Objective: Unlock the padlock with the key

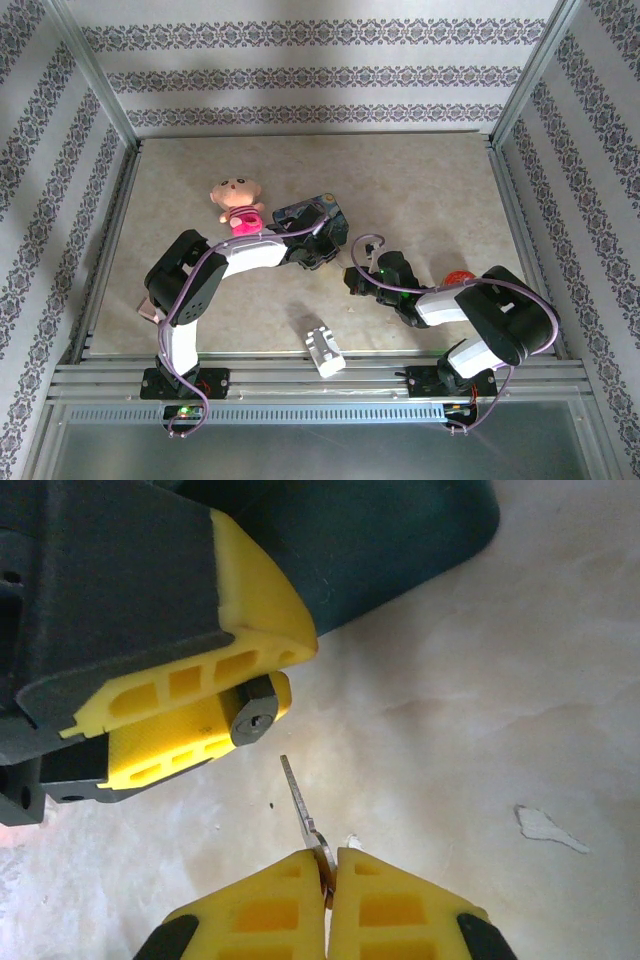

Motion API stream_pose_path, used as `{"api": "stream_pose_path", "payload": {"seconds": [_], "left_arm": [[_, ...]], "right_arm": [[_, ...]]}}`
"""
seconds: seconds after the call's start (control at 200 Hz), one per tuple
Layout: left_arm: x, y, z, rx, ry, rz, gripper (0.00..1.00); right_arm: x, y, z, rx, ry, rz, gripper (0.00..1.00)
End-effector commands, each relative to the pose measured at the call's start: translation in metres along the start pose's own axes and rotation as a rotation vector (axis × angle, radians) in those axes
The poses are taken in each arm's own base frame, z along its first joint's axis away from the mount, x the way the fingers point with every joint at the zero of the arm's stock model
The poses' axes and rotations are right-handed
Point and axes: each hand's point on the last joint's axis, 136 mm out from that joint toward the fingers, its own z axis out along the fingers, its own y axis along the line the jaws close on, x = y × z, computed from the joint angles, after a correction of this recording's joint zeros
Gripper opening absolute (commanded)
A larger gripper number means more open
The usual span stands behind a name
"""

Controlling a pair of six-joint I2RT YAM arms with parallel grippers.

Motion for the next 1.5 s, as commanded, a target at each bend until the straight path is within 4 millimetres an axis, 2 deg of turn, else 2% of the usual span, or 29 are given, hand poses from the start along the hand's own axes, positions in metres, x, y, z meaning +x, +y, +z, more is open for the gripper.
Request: {"api": "stream_pose_path", "payload": {"seconds": [0.0, 0.605, 0.63, 1.034, 1.499], "left_arm": [[-0.002, -0.007, -0.008, 0.01, 0.025, -0.06, 0.01], [-0.001, -0.008, -0.003, 0.031, 0.035, -0.078, 0.01], [-0.001, -0.008, -0.003, 0.03, 0.035, -0.078, 0.01], [-0.001, -0.011, -0.002, 0.041, 0.037, -0.08, 0.01], [0.004, -0.012, 0.001, 0.054, 0.059, -0.092, 0.01]], "right_arm": [[-0.009, 0.019, 0.001, -0.056, -0.021, -0.023, 0.0], [-0.008, 0.017, 0.009, -0.052, -0.006, -0.014, 0.0], [-0.018, 0.025, 0.011, -0.072, -0.026, -0.021, 0.0], [-0.019, 0.03, 0.014, -0.087, -0.023, -0.028, 0.0], [-0.027, 0.021, 0.016, -0.033, -0.079, 0.012, 0.0]]}}
